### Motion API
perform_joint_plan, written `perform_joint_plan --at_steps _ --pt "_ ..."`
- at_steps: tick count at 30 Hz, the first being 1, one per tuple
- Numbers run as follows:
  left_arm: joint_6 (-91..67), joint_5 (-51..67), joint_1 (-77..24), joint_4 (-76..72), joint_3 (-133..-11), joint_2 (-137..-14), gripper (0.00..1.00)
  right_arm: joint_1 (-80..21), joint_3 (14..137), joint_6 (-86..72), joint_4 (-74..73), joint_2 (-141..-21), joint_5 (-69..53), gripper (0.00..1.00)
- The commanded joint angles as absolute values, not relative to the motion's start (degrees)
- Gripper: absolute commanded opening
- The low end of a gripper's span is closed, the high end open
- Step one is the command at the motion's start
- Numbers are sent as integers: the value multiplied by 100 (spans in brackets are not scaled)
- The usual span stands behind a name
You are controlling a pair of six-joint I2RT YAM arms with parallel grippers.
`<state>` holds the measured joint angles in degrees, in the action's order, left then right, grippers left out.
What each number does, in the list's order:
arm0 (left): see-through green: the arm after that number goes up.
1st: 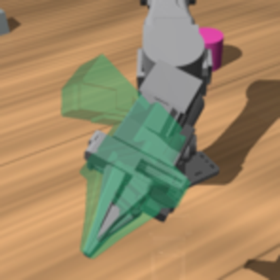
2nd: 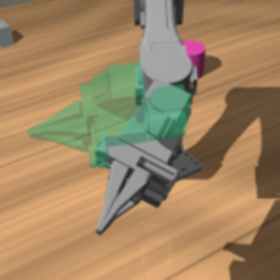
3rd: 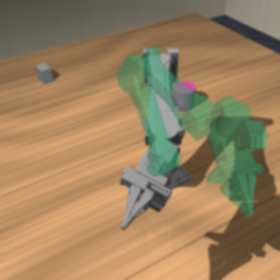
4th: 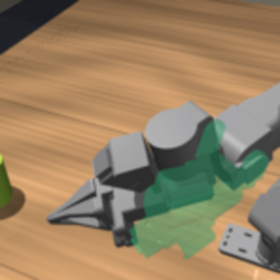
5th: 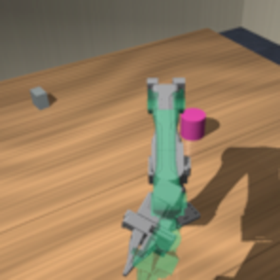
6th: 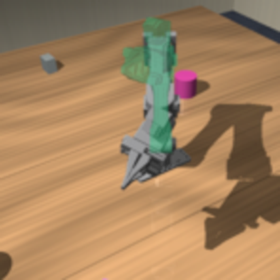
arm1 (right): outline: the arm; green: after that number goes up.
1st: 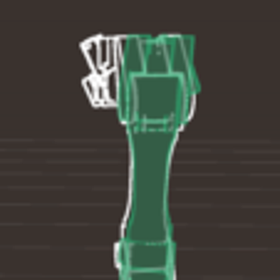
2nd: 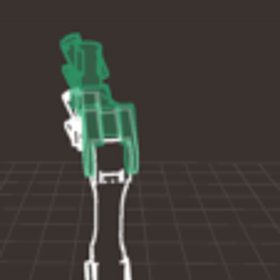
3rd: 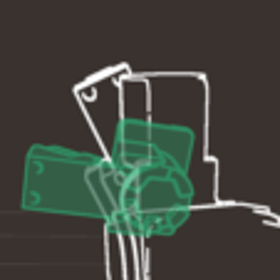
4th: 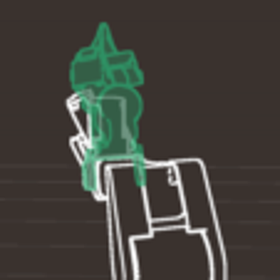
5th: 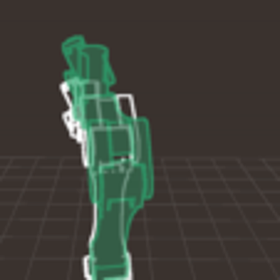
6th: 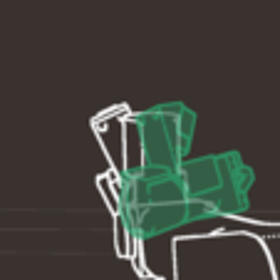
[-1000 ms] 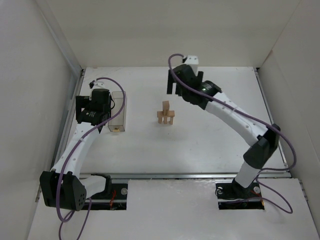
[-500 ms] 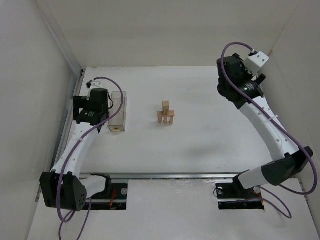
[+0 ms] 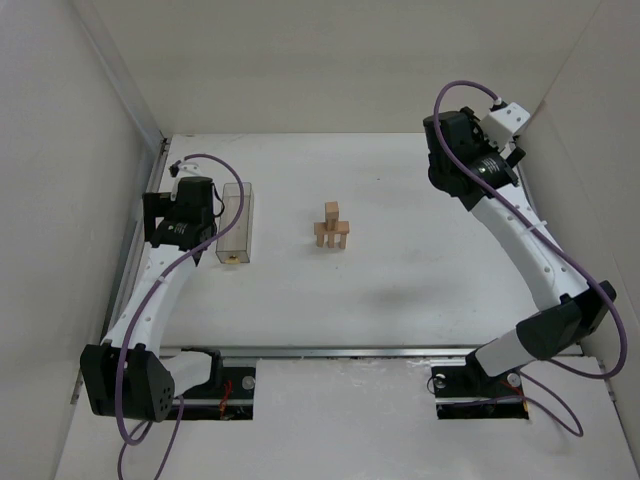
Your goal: Build the wood block tower
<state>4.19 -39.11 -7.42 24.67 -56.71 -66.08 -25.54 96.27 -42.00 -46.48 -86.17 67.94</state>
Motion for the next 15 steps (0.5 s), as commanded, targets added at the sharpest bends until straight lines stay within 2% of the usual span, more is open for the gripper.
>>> perform_joint_plan --at_steps 1,15 --pt "360 -4052 -686 2408 -5845 -6408 99 -2637 9694 -4351 -4702 -8367 6935 100" --pt "360 -3999 -633 2408 -5845 -6354 99 -2637 9422 -4351 -4702 -8033 6935 100"
